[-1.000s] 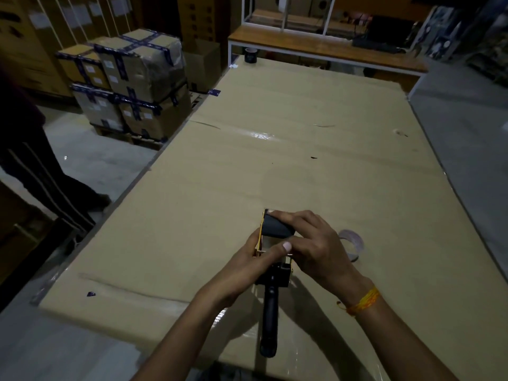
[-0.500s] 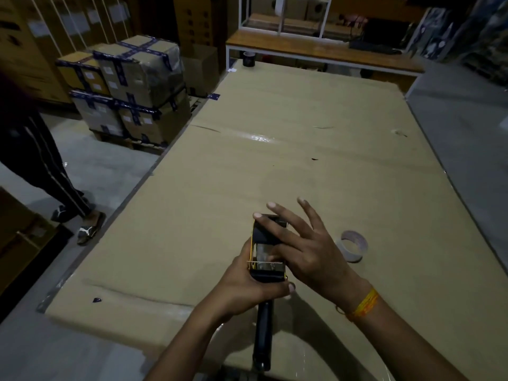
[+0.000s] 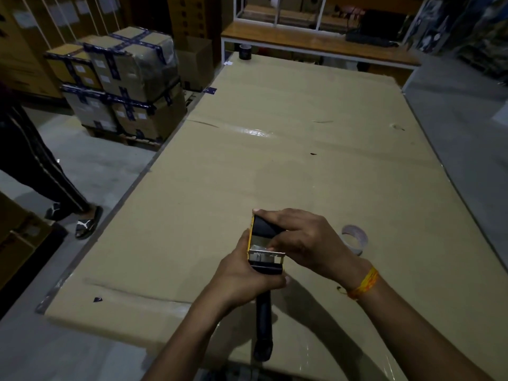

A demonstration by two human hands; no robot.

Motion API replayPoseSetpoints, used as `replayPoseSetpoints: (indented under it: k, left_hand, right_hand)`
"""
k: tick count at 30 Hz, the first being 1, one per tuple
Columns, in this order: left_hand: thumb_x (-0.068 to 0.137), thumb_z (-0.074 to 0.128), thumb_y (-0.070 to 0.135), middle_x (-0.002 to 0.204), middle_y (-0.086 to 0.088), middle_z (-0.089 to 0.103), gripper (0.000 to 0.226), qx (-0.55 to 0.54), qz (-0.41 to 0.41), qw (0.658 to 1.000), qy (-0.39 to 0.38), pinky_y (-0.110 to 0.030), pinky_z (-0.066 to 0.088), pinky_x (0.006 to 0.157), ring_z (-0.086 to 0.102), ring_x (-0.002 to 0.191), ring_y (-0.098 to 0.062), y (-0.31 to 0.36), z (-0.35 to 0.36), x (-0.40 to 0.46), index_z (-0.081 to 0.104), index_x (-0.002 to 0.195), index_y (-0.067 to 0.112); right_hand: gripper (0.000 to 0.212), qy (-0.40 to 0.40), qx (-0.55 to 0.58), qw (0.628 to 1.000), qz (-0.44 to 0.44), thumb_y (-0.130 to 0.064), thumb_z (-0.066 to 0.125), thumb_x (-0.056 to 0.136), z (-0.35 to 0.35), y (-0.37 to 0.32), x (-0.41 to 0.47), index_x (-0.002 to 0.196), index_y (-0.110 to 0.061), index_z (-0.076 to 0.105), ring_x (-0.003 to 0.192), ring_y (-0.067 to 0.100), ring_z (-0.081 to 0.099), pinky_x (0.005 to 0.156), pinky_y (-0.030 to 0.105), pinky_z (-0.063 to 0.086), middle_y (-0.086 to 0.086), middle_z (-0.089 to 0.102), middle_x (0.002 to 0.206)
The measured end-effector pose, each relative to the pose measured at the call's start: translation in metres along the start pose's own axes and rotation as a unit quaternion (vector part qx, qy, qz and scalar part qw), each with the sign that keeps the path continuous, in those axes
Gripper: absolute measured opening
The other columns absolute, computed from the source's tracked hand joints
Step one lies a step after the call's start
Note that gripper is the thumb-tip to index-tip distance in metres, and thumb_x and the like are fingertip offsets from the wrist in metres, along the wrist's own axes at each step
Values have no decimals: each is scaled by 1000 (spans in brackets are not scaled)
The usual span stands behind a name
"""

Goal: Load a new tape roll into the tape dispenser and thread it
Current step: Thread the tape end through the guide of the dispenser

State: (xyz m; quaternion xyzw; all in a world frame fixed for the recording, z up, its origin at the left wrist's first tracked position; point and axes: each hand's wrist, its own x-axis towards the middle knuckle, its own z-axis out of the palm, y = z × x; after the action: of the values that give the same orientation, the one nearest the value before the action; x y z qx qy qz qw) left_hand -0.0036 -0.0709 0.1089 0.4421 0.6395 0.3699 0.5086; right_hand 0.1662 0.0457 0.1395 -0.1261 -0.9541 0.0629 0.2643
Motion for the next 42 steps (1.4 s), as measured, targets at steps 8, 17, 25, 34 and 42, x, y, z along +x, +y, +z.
replayPoseSetpoints:
  k: [8, 17, 25, 34, 42]
  left_hand:
    - [58, 97, 43, 119, 1, 72, 118, 78, 46, 996, 17, -46, 68, 87, 78, 99, -16, -2, 0, 3, 28, 152, 61]
    - [68, 99, 28, 101, 21, 78, 74, 17, 23, 997, 74, -10, 57, 72, 75, 88, 11, -6, 23, -4, 57, 127, 44]
    - [61, 96, 49, 104, 33, 74, 82, 27, 26, 994, 102, -28, 65, 85, 73, 90, 12, -1, 30, 2, 56, 133, 44]
    - [53, 80, 53, 91, 31, 75, 70, 49, 19, 990, 128, -5, 51, 67, 68, 81, 19, 7, 28, 5, 60, 120, 43]
    - [63, 94, 51, 97, 25, 76, 77, 96, 31, 989, 105, -23, 64, 83, 71, 86, 14, 4, 28, 1, 54, 128, 48]
  right_hand:
    - [22, 18, -21, 999, -22, -26, 75, 101, -12, -14, 9, 85, -11, 79, 151, 33, 48, 103, 54, 49, 9, 59, 155]
    - [19, -48, 62, 996, 49, -22, 73, 102, -13, -15, 8, 97, -4, 78, 142, 26, 59, 107, 44, 56, 14, 58, 155]
    - [12, -5, -63, 996, 64, -14, 68, 103, -11, -26, 0, 98, -4, 71, 105, 26, 68, 76, 41, 59, 11, 72, 118]
    - [17, 54, -131, 988, 60, -6, 62, 103, -6, -41, -6, 87, -4, 70, 69, 30, 59, 61, 45, 48, 14, 68, 84]
    - [22, 95, -49, 990, 88, -8, 58, 107, -17, -37, -5, 91, -1, 71, 72, 29, 63, 65, 43, 54, 13, 68, 84]
